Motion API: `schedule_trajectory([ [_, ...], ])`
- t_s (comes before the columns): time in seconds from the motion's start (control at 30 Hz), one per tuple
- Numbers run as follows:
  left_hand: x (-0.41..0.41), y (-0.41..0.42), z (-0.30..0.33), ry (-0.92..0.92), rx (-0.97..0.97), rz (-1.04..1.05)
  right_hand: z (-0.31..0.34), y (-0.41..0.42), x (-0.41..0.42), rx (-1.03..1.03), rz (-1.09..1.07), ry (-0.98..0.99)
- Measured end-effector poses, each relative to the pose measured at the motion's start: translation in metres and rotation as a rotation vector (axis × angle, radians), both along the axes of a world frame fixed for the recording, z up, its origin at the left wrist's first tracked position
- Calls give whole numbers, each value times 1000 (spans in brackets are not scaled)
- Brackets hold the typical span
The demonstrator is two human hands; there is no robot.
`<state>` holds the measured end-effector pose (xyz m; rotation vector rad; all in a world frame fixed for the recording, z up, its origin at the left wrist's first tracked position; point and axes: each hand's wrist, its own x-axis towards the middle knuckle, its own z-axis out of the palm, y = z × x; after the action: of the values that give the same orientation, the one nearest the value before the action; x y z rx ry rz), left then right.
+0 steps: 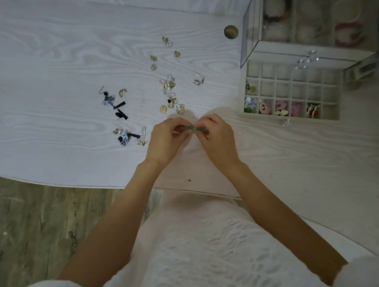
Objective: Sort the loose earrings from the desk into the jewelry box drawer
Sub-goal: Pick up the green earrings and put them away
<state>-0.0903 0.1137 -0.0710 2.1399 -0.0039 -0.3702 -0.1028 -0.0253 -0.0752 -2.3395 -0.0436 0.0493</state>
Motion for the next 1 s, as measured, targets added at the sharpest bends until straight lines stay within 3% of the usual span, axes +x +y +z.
schedule_trajectory([
  [0.17, 28, -43, 15, 48, -374, 125, 25, -40, 21, 112, -182, -32],
  [0.27, 56, -84, 19, 19, -446, 120, 37, -73, 40, 107, -274, -61],
  [0.5, 92, -158, 11, -30, -198, -9, 27, -130, 62, -141, -406, -37],
  [1.0, 78, -169, 21, -167, 89, -260, 20, -141, 60, -333, -256, -67],
])
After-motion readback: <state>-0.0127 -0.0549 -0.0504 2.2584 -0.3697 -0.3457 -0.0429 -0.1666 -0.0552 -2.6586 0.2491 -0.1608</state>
